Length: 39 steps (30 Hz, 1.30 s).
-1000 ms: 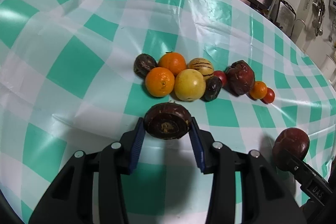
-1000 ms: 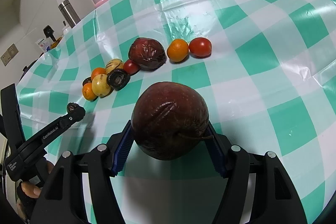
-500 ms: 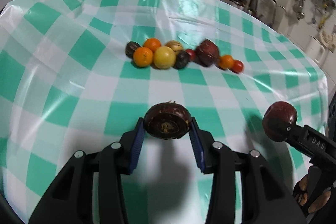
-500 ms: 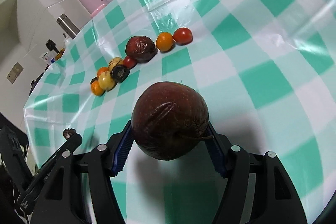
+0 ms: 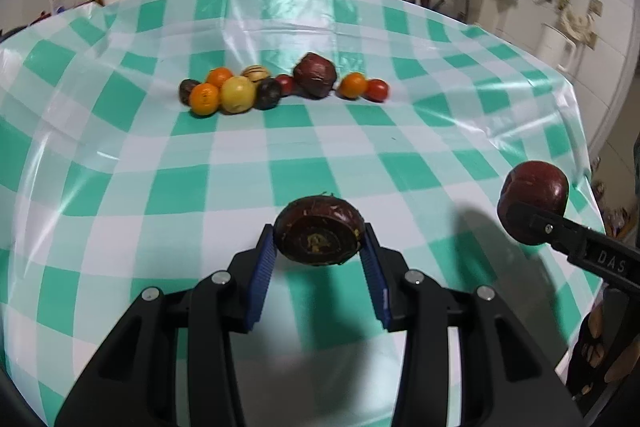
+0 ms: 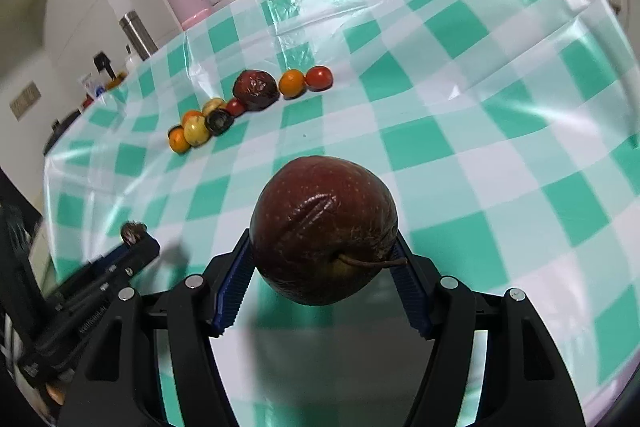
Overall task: Organize fruits
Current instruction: 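Grasp another dark mangosteen with the left tool while the right tool holds the apple, then carry the mangosteen and apple into the white box and release both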
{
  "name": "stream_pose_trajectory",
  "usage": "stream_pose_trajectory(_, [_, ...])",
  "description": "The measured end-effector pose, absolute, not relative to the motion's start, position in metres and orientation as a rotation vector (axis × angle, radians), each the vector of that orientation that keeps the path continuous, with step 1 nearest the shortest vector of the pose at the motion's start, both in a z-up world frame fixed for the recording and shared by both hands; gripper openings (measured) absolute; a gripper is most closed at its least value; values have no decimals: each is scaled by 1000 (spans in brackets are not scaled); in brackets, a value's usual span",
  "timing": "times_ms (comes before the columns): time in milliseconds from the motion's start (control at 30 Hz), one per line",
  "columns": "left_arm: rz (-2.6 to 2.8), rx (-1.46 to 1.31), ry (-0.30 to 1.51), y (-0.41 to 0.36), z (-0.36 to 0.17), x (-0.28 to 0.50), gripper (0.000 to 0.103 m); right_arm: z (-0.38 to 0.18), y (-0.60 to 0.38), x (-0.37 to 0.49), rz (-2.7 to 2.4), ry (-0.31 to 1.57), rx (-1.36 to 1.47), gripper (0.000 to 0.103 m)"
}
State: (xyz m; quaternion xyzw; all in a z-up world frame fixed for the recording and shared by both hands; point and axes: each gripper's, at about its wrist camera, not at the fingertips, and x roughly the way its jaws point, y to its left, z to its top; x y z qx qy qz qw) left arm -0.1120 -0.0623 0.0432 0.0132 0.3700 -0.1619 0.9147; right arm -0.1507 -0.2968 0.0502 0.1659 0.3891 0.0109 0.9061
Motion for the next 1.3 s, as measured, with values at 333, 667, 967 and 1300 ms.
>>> stream_pose_trajectory(333, [-421,147,747,-104,41,-141,43,52,-316,-196,-25,785,262,64])
stream_pose_trajectory(667, [-542,298,724,-154,38,-173,43,37,-356,-249,-111,771,258,64])
stream_pose_trajectory(967, [-676,450,675,-207,40,-208,43,33,-399,-284,-213,744,305,64])
stream_pose_trajectory(1300, [-908,630,592,-277,38,-267,43,24,-461,-332,-382,699,400,64])
